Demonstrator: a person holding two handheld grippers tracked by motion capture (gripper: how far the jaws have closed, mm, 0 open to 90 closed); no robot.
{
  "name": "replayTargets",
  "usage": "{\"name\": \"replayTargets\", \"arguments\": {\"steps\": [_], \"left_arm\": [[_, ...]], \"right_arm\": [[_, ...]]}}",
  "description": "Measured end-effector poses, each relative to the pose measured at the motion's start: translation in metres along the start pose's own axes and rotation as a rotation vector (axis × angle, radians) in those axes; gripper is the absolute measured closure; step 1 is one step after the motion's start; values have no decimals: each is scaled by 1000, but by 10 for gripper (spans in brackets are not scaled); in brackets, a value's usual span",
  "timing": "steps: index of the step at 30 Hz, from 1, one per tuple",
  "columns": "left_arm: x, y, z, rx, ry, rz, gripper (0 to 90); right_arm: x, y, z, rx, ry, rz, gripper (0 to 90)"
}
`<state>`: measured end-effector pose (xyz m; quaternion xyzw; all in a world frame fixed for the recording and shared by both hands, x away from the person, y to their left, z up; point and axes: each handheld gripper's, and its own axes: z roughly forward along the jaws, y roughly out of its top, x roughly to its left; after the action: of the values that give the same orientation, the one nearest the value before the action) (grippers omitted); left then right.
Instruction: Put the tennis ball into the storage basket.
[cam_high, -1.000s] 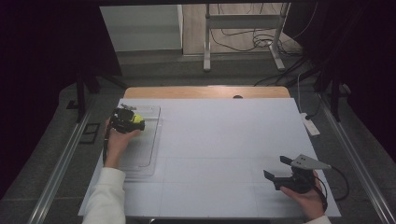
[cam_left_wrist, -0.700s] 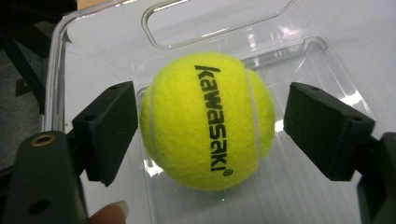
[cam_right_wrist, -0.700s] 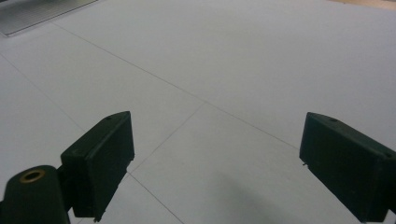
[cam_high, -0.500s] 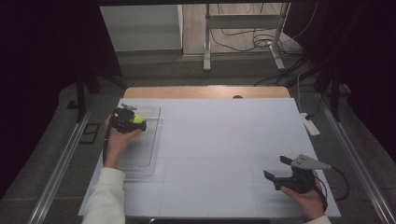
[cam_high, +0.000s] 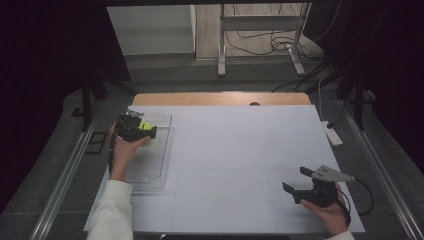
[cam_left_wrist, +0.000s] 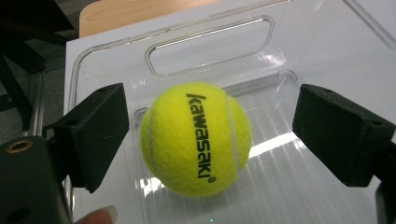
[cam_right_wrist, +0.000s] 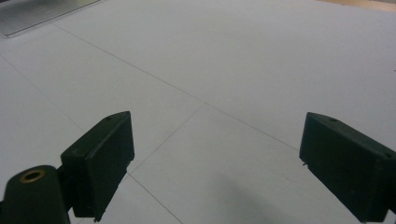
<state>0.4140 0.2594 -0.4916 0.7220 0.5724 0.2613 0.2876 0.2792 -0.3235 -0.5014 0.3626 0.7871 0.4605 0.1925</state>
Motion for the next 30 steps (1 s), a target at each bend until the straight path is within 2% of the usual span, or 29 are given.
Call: {"name": "replayTargets", "arguments": {"steps": [4,8,15,17,24,30], "left_arm": [[1,0,-5,-18,-32,-19,118],[0,0,-11,-46,-94,-44,121],[-5,-2,-23,-71,-138,-43,106],[-7,-3,-30,-89,-173,-45,106],[-11,-10,-47,-111,-222,-40,104],[-20,-17,-62,-132,-277,-40,103]], "right_arm": [[0,0,0,0,-1,-1,104],[0,0,0,3,-6,-3,104],[-1,0,0,-4,1,3,104],[-1,1,0,-6,4,5,104],[-2,1,-1,-12,11,12,104],[-4,1,-2,-19,14,18,104]]}}
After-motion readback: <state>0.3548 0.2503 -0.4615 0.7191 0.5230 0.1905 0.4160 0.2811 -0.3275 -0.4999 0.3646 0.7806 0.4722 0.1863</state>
